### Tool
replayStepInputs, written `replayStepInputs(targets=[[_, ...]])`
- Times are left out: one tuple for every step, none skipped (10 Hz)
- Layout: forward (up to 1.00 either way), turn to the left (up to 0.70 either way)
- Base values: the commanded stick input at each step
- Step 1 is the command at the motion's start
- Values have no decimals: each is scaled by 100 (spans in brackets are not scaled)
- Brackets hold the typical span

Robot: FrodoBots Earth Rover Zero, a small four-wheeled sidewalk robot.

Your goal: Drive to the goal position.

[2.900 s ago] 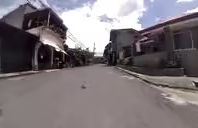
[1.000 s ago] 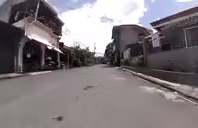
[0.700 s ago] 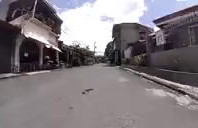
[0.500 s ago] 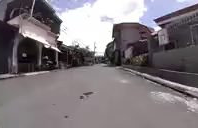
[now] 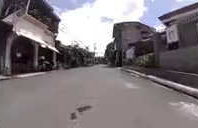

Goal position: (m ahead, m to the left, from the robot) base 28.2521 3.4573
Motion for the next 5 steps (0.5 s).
replayStepInputs(targets=[[100, -2], [100, 0], [100, 0], [100, 0], [100, 0]])
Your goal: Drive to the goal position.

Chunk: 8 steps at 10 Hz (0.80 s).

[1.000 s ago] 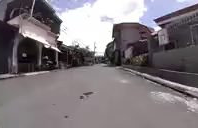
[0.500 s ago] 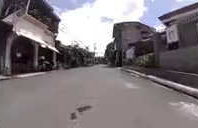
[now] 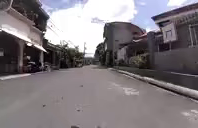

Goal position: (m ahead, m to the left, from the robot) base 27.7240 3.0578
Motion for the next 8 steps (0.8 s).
replayStepInputs(targets=[[100, 0], [100, 0], [100, 0], [100, 0], [100, 0], [100, 0], [100, 0], [100, 0]])
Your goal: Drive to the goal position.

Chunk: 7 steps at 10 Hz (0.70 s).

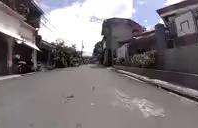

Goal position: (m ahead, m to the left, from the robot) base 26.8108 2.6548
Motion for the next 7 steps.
replayStepInputs(targets=[[100, 0], [100, 0], [100, 0], [100, 0], [100, 0], [100, 0], [100, 0]])
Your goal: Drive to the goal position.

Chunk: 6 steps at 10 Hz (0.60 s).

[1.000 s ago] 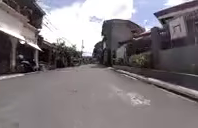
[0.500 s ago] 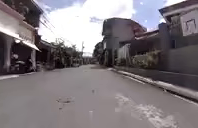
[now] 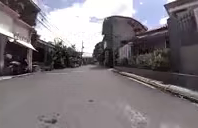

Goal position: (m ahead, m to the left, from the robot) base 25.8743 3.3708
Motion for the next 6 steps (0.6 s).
replayStepInputs(targets=[[100, 0], [100, 0], [100, 0], [100, 0], [100, 0], [100, 0]])
